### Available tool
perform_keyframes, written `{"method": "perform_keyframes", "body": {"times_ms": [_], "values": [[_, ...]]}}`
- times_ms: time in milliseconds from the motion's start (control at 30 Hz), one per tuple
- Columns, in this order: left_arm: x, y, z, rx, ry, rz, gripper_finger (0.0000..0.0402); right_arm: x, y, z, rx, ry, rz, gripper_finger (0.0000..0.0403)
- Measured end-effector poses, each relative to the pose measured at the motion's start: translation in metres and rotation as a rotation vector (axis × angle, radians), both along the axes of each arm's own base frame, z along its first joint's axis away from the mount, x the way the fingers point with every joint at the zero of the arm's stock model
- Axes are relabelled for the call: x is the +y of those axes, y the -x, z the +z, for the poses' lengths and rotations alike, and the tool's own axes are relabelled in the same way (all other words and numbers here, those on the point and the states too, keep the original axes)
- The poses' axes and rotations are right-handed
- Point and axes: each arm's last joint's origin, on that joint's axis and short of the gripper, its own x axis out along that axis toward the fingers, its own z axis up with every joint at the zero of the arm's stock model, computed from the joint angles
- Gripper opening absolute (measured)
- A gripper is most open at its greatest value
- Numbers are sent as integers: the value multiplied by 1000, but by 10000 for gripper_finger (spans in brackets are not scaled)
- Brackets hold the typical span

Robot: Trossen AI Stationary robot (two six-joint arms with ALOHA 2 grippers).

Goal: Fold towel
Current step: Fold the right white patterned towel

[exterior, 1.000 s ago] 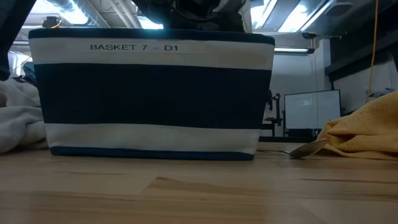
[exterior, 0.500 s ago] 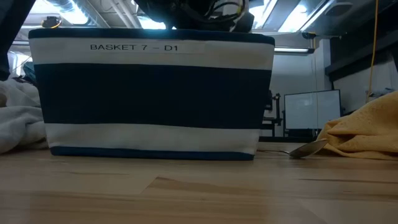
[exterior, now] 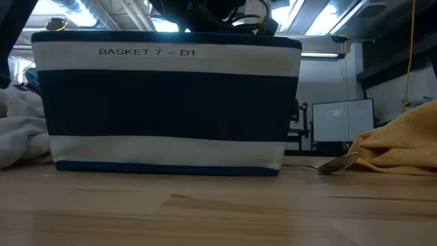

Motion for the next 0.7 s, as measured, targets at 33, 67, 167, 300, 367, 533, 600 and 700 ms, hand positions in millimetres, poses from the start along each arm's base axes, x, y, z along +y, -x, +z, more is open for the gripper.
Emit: {"method": "perform_keyframes", "body": {"times_ms": [33, 67, 167, 300, 367, 533, 600, 700], "values": [[0, 0, -1, 3, 10, 6, 194, 0, 0, 0, 0, 0, 0, 3], [0, 0, -1, 2, 17, 9, 194, 0, 0, 0, 0, 0, 0, 3], [-1, 1, -2, 7, 42, 23, 194, 0, 0, 0, 0, 0, 0, 3], [-1, 3, -5, 37, 50, 27, 194, 0, 0, 0, 0, 0, 0, 3], [-1, 3, -5, 40, 50, 27, 194, 0, 0, 0, 0, 0, 0, 3], [1, 3, -5, 40, 44, 39, 194, 0, 0, 0, 0, 0, 0, 3], [3, 4, -5, 43, 41, 41, 194, 0, 0, 0, 0, 0, 0, 3], [6, 4, -5, 48, 38, 55, 194, 0, 0, 0, 0, 0, 0, 3]]}}
